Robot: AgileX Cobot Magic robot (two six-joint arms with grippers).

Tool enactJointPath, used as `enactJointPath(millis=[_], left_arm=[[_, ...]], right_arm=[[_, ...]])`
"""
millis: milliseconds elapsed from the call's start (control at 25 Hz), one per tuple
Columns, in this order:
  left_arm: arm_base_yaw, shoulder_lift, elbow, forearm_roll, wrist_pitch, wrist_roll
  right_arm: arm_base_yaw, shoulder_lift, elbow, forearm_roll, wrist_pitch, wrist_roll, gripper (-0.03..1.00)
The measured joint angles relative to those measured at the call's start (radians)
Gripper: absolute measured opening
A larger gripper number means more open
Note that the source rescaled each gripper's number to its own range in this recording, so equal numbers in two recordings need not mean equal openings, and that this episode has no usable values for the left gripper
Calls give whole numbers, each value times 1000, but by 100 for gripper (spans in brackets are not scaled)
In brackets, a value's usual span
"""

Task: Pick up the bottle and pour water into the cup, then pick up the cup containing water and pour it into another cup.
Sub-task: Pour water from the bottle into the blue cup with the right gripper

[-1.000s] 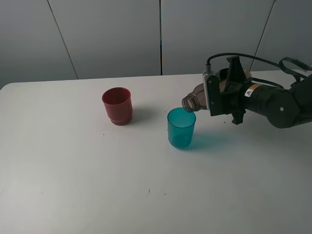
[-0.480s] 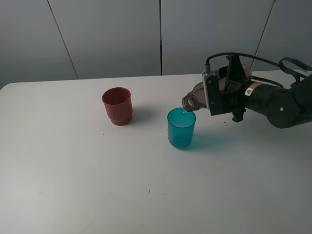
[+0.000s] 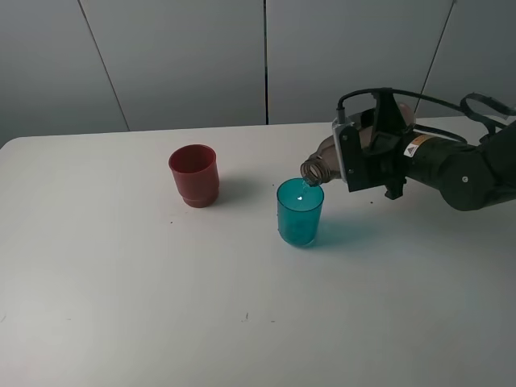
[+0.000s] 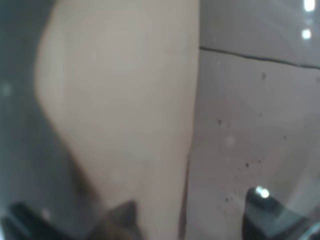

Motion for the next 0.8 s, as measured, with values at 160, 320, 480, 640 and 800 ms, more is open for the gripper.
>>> enactJointPath(millis=[160,320,480,640,800], left_arm=[[0,0,0,0,0,0],[0,0,0,0,0,0],[0,0,0,0,0,0],[0,0,0,0,0,0],[0,0,0,0,0,0]], right_arm=[[0,0,-24,-12,-1,0,1],[0,0,-24,-19,-2,-8,1],[0,0,-24,-23,-2,-15,1],[0,0,-24,-26,-6,-54,1],[0,0,-24,-26,-8,-97,1]])
